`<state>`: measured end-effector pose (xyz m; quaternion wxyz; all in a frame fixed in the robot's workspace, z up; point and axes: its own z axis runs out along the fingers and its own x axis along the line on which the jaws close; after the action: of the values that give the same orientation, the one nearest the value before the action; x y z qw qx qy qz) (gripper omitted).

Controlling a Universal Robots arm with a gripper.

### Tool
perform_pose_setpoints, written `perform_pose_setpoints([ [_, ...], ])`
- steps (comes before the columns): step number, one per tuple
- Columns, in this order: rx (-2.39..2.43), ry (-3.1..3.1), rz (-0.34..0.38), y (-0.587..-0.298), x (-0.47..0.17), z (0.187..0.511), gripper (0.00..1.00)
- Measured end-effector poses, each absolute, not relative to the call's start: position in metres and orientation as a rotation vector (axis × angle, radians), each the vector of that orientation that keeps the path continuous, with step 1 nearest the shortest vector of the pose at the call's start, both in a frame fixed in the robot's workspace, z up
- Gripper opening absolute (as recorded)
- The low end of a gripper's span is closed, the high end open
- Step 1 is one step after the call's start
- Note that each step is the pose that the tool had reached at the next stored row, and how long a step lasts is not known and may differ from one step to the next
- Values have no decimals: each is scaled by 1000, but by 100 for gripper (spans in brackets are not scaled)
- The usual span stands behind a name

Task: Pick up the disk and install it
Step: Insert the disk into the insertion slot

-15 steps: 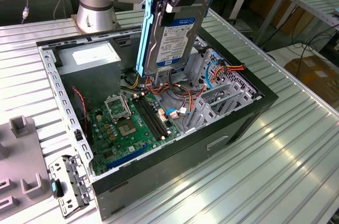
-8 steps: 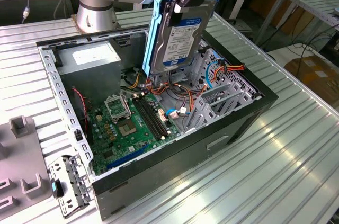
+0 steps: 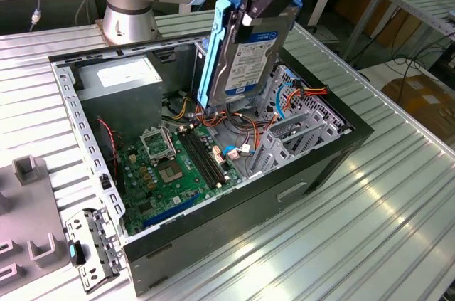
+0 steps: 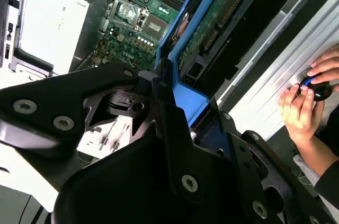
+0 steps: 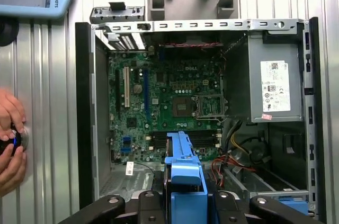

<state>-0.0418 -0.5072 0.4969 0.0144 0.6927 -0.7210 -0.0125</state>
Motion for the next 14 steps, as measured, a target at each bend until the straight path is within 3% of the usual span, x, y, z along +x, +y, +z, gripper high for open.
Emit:
perform_pose_setpoints([
  [6, 2156, -2245, -39, -526, -36, 492, 37],
  [14, 2156, -2244, -36, -529, -7, 485, 37],
])
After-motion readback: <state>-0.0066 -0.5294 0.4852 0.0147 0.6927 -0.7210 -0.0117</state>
